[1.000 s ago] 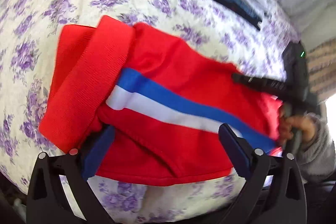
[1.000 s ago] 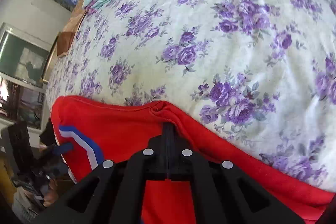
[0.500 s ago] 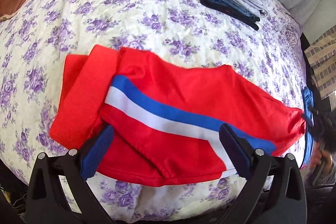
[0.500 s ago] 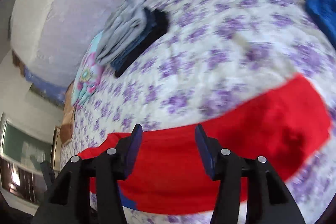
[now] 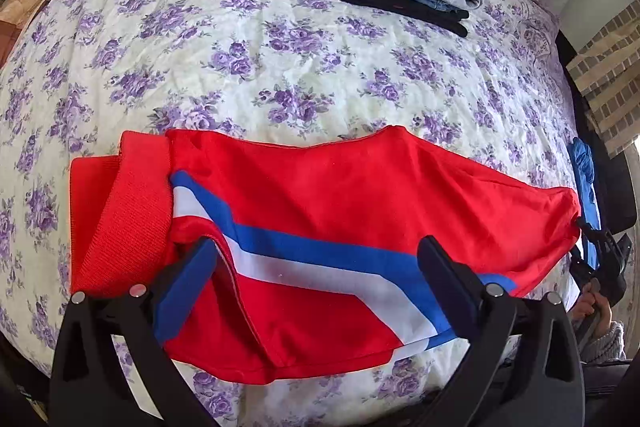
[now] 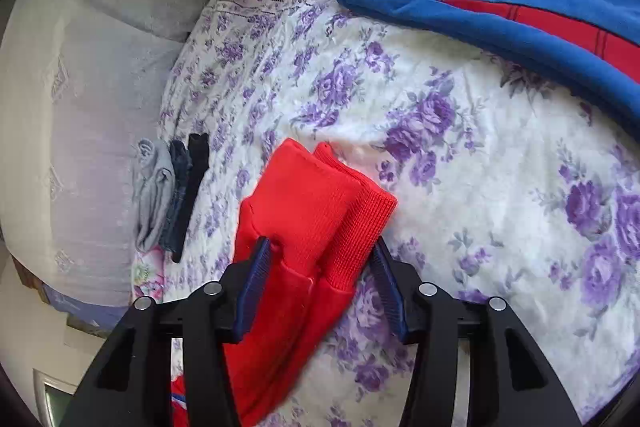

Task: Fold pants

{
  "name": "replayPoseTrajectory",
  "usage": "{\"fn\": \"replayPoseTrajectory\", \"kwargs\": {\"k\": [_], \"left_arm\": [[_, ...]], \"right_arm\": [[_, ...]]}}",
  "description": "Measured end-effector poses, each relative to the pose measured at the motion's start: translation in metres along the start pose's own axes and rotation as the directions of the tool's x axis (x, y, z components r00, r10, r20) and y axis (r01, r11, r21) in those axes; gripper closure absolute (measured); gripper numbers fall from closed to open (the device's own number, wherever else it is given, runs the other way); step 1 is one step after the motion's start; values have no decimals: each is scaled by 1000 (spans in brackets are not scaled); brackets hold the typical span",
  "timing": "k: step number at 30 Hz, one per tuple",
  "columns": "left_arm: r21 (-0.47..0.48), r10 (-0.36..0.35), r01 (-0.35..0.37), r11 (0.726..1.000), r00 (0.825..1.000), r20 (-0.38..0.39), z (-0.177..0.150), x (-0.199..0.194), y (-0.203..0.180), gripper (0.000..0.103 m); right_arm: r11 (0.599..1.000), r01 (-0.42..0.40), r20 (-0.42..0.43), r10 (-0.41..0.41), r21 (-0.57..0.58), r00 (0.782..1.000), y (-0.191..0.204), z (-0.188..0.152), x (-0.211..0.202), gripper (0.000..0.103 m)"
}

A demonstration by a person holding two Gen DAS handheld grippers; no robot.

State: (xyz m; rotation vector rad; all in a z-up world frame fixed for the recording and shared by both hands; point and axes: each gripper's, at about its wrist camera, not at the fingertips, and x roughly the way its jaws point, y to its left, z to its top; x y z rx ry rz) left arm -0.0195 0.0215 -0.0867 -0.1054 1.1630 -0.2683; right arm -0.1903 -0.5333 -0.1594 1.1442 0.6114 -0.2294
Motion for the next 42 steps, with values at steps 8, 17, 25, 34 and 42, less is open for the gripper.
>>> {"fn": "replayPoseTrajectory", "kwargs": {"k": [8, 17, 25, 34, 42], "left_arm": [[-82, 15, -13, 997, 999, 33, -7, -16, 24, 5], [-199, -13, 47, 979, 986, 167, -8, -69, 62, 5], [-332, -6, 75, 940, 979, 205, -22, -89, 122, 5], [-390, -28, 96, 916, 984, 178, -42, -80, 145, 5], [-370, -41, 111, 922, 980, 193, -42, -78, 132, 5]], "right_arm": [[895, 128, 90, -98, -427, 991, 94, -16, -31, 83], [425, 70, 60, -37, -903, 998, 249, -121, -7, 83], [13, -93, -94, -123, -996, 988, 268, -259, 54, 83], [-135, -252, -202, -306, -958, 930, 236, -312, 75, 55], [261, -220, -274, -191, -940, 943, 277, -226, 48, 50]]}}
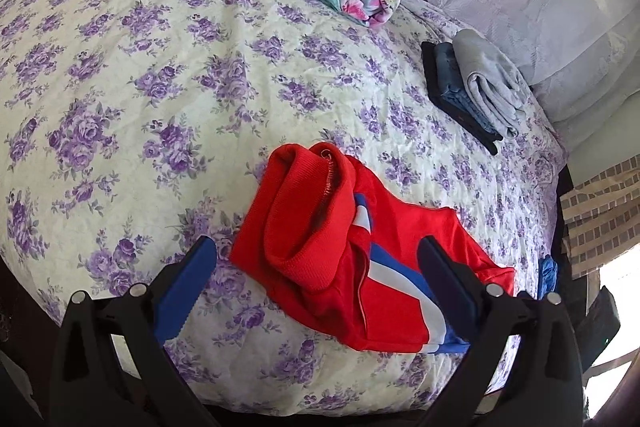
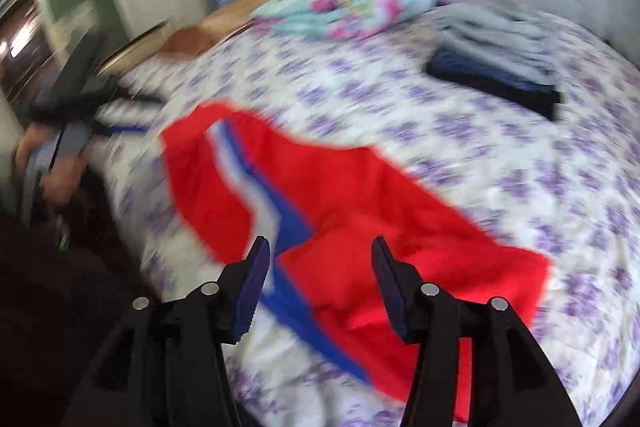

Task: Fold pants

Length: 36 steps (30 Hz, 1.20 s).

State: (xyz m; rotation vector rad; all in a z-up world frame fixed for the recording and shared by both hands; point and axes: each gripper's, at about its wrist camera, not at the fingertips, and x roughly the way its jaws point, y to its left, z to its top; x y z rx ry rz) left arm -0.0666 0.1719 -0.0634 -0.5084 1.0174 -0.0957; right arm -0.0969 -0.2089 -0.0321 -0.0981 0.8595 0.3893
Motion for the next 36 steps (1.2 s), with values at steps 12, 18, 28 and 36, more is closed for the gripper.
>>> {"fn": "replayPoseTrajectory", "kwargs": {"k": [12, 18, 28, 36], "left_arm": [[42, -17, 20, 999, 997, -80, -15, 23, -16, 5], [-82, -1, -7, 997, 995, -103, -13, 43, 13, 5], [-120, -35, 26, 992, 997, -69, -9, 55, 25, 6], [-129, -38, 35, 991, 999, -22, -5, 52, 36, 50]], "right_arm": [[984, 177, -234, -174, -7, 957, -6, -28, 78, 24], [984, 180, -233, -171, 14, 957, -15, -29, 82, 20], [985, 167, -250, -153, 35, 956, -20, -28, 82, 17], [985, 167, -259, -152, 34, 954, -21, -28, 84, 15]]}}
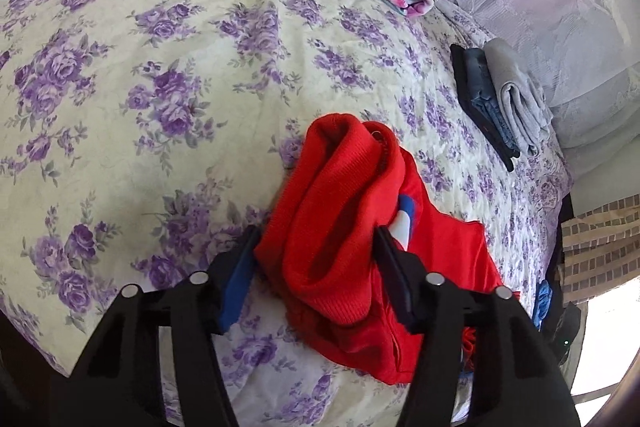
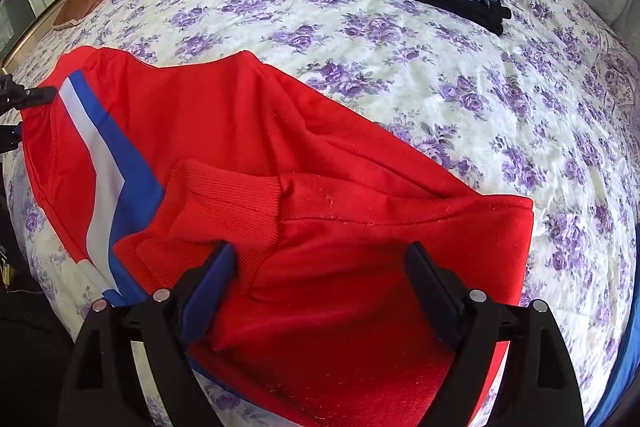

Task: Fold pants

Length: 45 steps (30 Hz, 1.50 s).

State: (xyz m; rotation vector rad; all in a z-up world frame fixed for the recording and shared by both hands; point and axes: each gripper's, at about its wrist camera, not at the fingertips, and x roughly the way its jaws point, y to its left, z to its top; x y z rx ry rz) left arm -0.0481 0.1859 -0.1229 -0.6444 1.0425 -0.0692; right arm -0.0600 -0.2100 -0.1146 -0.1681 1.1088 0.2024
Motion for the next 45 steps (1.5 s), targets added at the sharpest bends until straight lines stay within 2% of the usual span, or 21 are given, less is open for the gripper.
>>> {"fn": "replayPoseTrajectory", "kwargs": {"k": [5, 7, 10, 13, 17, 18, 20, 21, 22, 26, 29, 32, 36, 40, 45], "left_arm": [[7, -22, 22, 1000, 1000, 6, -1, -5, 4, 58], [16, -30, 30, 999, 999, 12, -1, -7, -1, 69], [89, -20, 17, 996, 999, 35, -2, -18, -19, 79], [152, -26, 16, 988, 998, 59, -4, -30, -39, 81], [189, -35, 20, 982, 996, 79, -7, -41, -57, 82], [195, -37, 20, 981, 996, 83, -9, -43, -62, 82], [212, -41, 22, 977, 995, 87, -10, -46, -71, 82], [222, -40, 20, 975, 995, 87, -10, -47, -74, 82], [228, -42, 21, 973, 995, 88, -11, -49, -78, 82], [269, -65, 38, 962, 993, 94, -11, -56, -98, 83], [314, -87, 53, 948, 992, 96, -12, -60, -118, 83], [363, -107, 67, 929, 990, 92, -14, -63, -139, 83], [429, -150, 109, 897, 987, 64, -20, -60, -172, 83], [521, -195, 158, 839, 981, 16, -35, -52, -213, 83], [621, -242, 247, 744, 966, -95, -63, -30, -264, 83]], "right_arm": [[1000, 0, -1, 0, -1, 1000, 0, 0, 1, 13], [1000, -1, 0, 1, -1, 1000, 0, 0, 0, 13], [1000, -3, 6, 3, -4, 1000, -1, 0, 0, 13], [1000, -2, 22, 2, -19, 1000, -2, 2, -8, 13], [999, 9, 140, -2, -51, 990, 1, 2, -37, 13], [998, -4, 143, 13, -64, 990, 3, 1, -38, 12], [994, -3, 65, 10, -106, 998, 10, -2, -22, 10], [993, -6, 26, 9, -117, 1000, 13, -5, -11, 6], [994, -20, 20, 22, -106, 1000, 13, -6, -7, 5], [996, -63, 28, 65, -67, 997, 3, -2, -8, 4], [996, -61, 78, 66, -61, 995, 1, -3, -19, 4], [998, -58, 116, 61, -25, 991, -8, -6, -28, 4], [998, -62, 121, 58, 29, 991, -24, -10, -30, 4], [995, -64, 137, 54, 70, 989, -39, -18, -34, 4], [982, -48, 140, 22, 184, 990, -75, -35, -39, 4]]}}
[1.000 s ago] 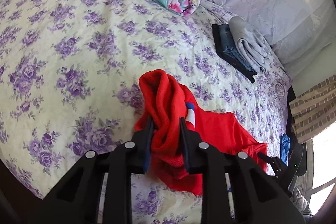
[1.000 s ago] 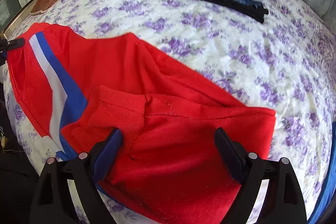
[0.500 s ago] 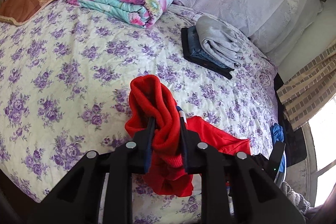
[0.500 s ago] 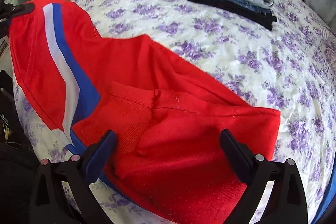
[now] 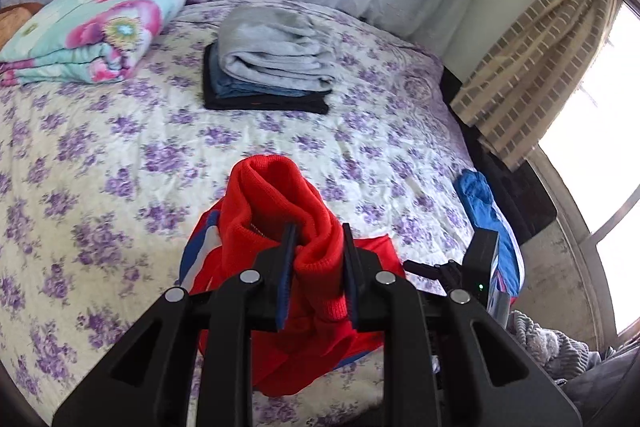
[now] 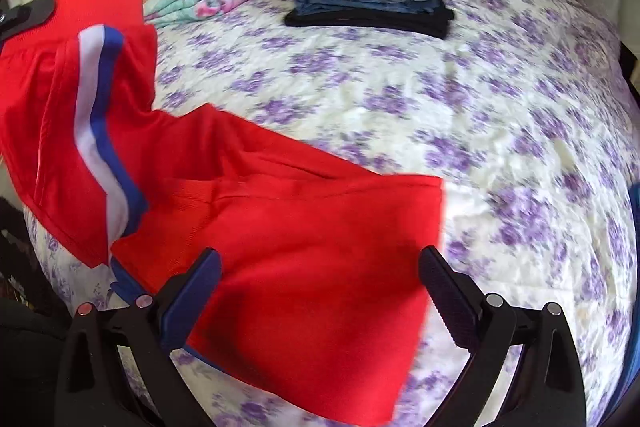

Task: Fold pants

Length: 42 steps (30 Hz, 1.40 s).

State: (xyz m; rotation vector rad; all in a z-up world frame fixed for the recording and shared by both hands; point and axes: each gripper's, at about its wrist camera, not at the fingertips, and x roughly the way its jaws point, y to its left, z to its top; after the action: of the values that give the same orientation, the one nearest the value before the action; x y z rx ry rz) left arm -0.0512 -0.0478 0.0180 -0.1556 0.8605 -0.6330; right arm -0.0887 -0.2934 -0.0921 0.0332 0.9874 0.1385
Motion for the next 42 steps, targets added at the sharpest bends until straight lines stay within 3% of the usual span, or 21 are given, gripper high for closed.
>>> {"fn": "replayPoseTrajectory", "kwargs": {"k": [4, 9, 14, 19, 21, 23, 25, 26, 33, 34, 36, 37, 39, 41, 42], "left_arm": [[65, -59, 62, 996, 997, -43, 2, 27, -34, 83], [150, -124, 136, 979, 988, -89, 3, 56, -79, 83], [240, -190, 231, 943, 964, -184, -10, 83, -121, 83], [225, -201, 279, 934, 927, -316, -32, 132, -133, 82], [167, -228, 309, 937, 896, -380, -42, 154, -130, 79], [89, -285, 356, 930, 853, -438, -49, 171, -127, 75], [57, -308, 375, 925, 832, -462, -54, 179, -128, 68], [58, -311, 379, 924, 829, -465, -55, 180, -130, 67], [123, -343, 408, 905, 868, -360, -37, 130, -131, 30], [129, -326, 389, 912, 880, -346, -33, 123, -126, 24], [112, -290, 343, 933, 898, -332, -28, 111, -108, 24], [93, -276, 322, 942, 902, -331, -26, 107, -97, 24], [39, -238, 265, 963, 913, -332, -26, 101, -70, 24], [10, -178, 193, 981, 923, -340, -31, 96, -47, 24], [-3, -145, 154, 988, 926, -348, -35, 93, -34, 24]], "right_arm": [[995, 18, -11, -17, 95, 1000, -35, -12, -6, 4], [994, 34, -35, -30, 106, 999, -58, -23, -8, 4], [995, 33, -45, -28, 98, 999, -73, -30, -9, 4], [986, 62, -73, -51, 153, 996, -101, -40, -8, 4], [983, 69, -83, -56, 171, 995, -111, -44, -8, 4], [979, 70, -85, -55, 190, 995, -119, -47, -9, 4], [977, 71, -86, -55, 199, 995, -125, -48, -9, 4], [977, 73, -86, -57, 201, 995, -127, -47, -10, 4], [955, 59, -57, -45, 292, 997, -146, -34, -17, 4], [946, 34, -29, -26, 321, 999, -150, -30, -23, 4], [916, -91, 70, 69, 391, 995, -155, -21, -42, 9], [898, -168, 117, 131, 407, 984, -154, -16, -50, 10], [865, -332, 167, 289, 377, 943, -141, -3, -61, 17], [865, -418, 127, 398, 279, 909, -111, 6, -63, 23], [872, -433, 95, 422, 230, 901, -96, 8, -63, 27]]}}
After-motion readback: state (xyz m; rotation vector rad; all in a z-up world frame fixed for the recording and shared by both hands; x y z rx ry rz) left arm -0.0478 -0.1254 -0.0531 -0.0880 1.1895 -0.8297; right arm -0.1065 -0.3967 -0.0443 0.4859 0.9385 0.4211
